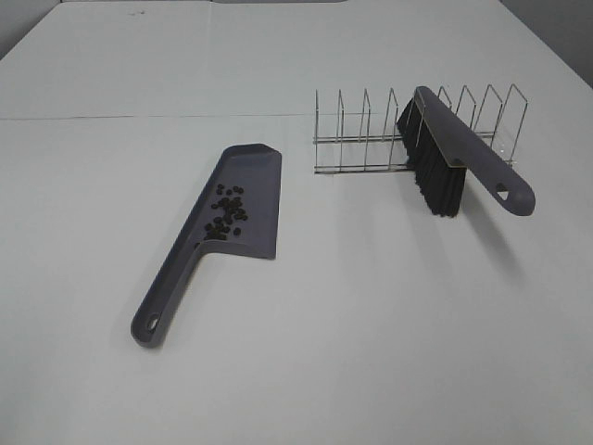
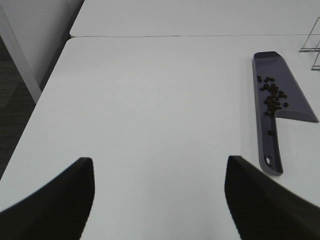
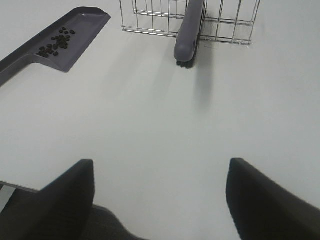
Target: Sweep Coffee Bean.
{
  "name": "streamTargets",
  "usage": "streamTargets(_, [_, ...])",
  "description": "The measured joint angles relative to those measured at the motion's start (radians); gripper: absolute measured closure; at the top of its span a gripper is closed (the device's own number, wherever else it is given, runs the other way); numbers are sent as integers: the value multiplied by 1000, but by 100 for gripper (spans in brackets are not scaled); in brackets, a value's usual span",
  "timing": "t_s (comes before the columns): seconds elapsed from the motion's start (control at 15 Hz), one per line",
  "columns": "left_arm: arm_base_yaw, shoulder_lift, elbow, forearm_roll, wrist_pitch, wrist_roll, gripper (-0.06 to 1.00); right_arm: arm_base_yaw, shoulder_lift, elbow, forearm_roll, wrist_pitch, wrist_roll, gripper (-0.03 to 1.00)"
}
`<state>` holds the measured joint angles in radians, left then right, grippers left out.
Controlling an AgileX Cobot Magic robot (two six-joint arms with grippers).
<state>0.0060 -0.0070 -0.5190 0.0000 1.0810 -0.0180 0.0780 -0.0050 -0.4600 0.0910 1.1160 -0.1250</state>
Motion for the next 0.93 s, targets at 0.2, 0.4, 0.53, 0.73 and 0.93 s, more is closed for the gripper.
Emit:
streamTargets(0.2, [29,0,0,-6,0,0,28,0,0,0,0,0,2,32])
streamTargets(0.4, [29,0,0,-7,0,0,28,0,0,0,0,0,2,32])
streamTargets(0.53, [29,0,0,-11,0,0,28,0,0,0,0,0,2,32])
streamTargets(0.73, [29,0,0,-11,0,0,28,0,0,0,0,0,2,32])
streamTargets(0.93, [29,0,0,-12,0,0,28,0,0,0,0,0,2,32])
